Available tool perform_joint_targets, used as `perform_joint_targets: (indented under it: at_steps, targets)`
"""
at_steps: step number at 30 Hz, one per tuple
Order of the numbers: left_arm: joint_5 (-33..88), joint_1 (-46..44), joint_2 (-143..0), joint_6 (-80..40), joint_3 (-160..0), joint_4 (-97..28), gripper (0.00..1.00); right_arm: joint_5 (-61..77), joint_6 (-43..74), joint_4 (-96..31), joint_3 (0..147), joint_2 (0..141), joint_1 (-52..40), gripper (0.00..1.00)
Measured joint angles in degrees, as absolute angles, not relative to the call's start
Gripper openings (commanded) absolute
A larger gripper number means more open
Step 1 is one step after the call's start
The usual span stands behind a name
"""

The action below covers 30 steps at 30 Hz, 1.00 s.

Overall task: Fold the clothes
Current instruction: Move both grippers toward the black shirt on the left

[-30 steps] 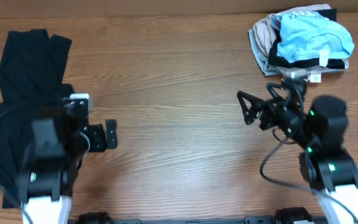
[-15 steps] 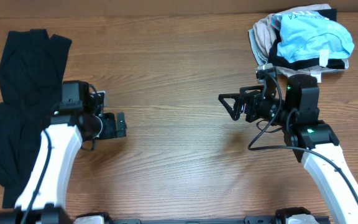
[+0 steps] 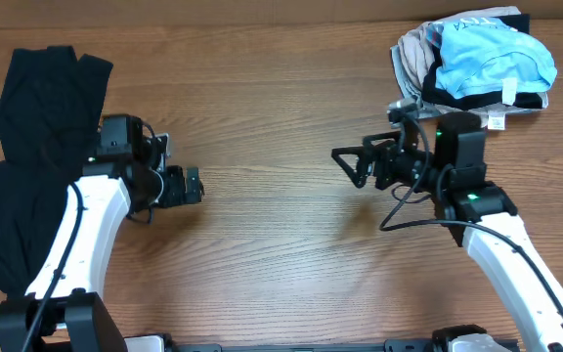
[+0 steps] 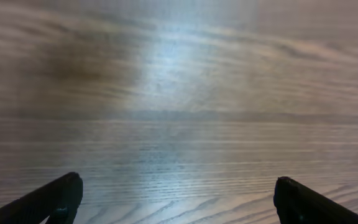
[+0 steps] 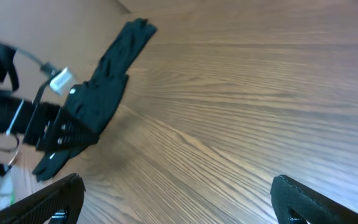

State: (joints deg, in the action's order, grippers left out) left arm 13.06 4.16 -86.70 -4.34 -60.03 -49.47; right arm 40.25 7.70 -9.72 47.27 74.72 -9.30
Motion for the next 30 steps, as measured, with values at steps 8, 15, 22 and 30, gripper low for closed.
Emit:
perform_joint_targets:
  at_steps: [8, 15, 22, 30]
  targets:
    - [7.46, 4.19, -86.7, -4.6, -66.24, -52.77, 0.96, 32.14, 9.54, -6.35, 47.33, 77.56, -18.02, 0.94]
    - [-2.09, 4.19, -86.7, -7.94, -66.24, -53.01, 0.95, 20.53, 13.87, -6.46, 47.35, 80.9, -19.88, 0.91]
    - [-12.29, 4.21, -87.0, -11.84, -66.22, -52.34, 0.92, 16.32, 15.81, -6.39, 47.35, 85.91, -19.88, 0.89]
    - [-16.62, 6.5, -93.12, -13.41, -66.19, -47.35, 0.96, 15.62, 16.32, -6.02, 47.35, 86.5, -19.88, 0.89]
